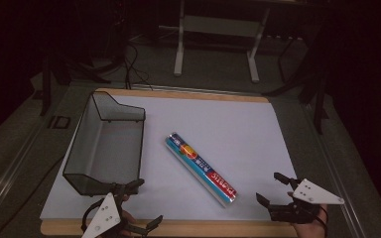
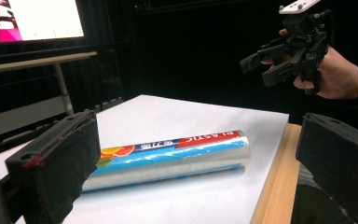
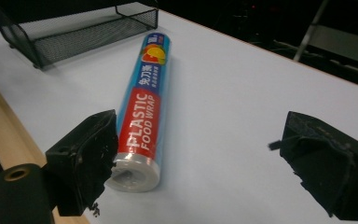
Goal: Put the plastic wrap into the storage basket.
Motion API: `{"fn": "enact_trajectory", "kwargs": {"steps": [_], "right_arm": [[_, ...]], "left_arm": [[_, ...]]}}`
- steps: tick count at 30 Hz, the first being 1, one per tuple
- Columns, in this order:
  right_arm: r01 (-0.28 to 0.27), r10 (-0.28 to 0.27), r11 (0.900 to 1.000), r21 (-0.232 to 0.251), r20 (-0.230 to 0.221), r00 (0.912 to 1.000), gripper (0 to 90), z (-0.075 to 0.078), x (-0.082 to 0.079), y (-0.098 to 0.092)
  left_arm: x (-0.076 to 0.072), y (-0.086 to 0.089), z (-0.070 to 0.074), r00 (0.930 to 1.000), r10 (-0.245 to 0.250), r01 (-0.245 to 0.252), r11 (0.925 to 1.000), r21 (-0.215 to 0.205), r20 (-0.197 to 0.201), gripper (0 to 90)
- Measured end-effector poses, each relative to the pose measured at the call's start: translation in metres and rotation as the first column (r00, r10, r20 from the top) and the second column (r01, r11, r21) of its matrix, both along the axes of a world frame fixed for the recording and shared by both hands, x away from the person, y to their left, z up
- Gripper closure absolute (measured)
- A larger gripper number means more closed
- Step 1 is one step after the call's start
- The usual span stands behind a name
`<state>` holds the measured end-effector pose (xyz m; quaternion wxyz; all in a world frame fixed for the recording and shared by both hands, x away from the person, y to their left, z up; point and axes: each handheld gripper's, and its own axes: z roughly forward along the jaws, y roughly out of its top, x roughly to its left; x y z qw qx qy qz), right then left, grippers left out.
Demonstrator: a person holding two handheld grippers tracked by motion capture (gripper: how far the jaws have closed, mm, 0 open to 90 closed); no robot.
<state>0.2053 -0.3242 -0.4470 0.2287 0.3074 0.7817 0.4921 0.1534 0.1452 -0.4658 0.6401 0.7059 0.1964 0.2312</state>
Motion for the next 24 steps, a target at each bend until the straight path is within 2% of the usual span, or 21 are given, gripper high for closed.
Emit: {"fn": "enact_trajectory", "kwargs": {"steps": [3, 8, 11, 15, 18, 22, 24], "right_arm": [[-0.002, 0.002, 1.0, 0.011, -0.021, 0.9998, 11.2, 0.0, 0.001, -0.001], [-0.005, 0.005, 1.0, -0.002, -0.029, 0.9996, 11.2, 0.0, 0.002, 0.001], [-0.016, 0.016, 1.0, -0.015, -0.028, 0.9995, 11.2, 0.001, 0.0, 0.004], [-0.043, 0.043, 0.999, -0.006, -0.022, 0.9988, 11.5, 0.003, -0.001, 0.009], [-0.059, 0.059, 0.998, 0.002, -0.04, 0.9975, 11.7, 0.002, 0.002, 0.014], [-0.073, 0.07, 0.997, -0.038, -0.078, 0.9945, 11.7, -0.001, 0.007, 0.025], [-0.09, 0.087, 0.995, -0.033, -0.08, 0.993, 11.6, -0.003, 0.01, 0.03]], "left_arm": [[-0.001, -0.001, 0.0, 1.0, -0.001, 0.001, 1.0, 0.0, 0.005, 0.6], [-0.003, -0.002, 0.0, 1.0, -0.004, 0.004, 1.0, -0.001, 0.006, 0.6], [-0.004, -0.003, 0.001, 0.9999, -0.007, 0.007, 1.0, 0.0, 0.011, 0.6], [-0.006, -0.003, 0.001, 0.9999, -0.009, 0.009, 1.0, -0.003, 0.013, 0.6], [-0.006, -0.005, 0.001, 0.9999, -0.013, 0.013, 0.9999, -0.002, 0.01, 0.6], [-0.006, -0.006, 0.001, 0.9997, -0.021, 0.021, 0.9998, 0.005, 0.01, 0.6], [-0.006, -0.007, 0.001, 0.9997, -0.024, 0.024, 0.9997, 0.005, 0.01, 0.6]]}}
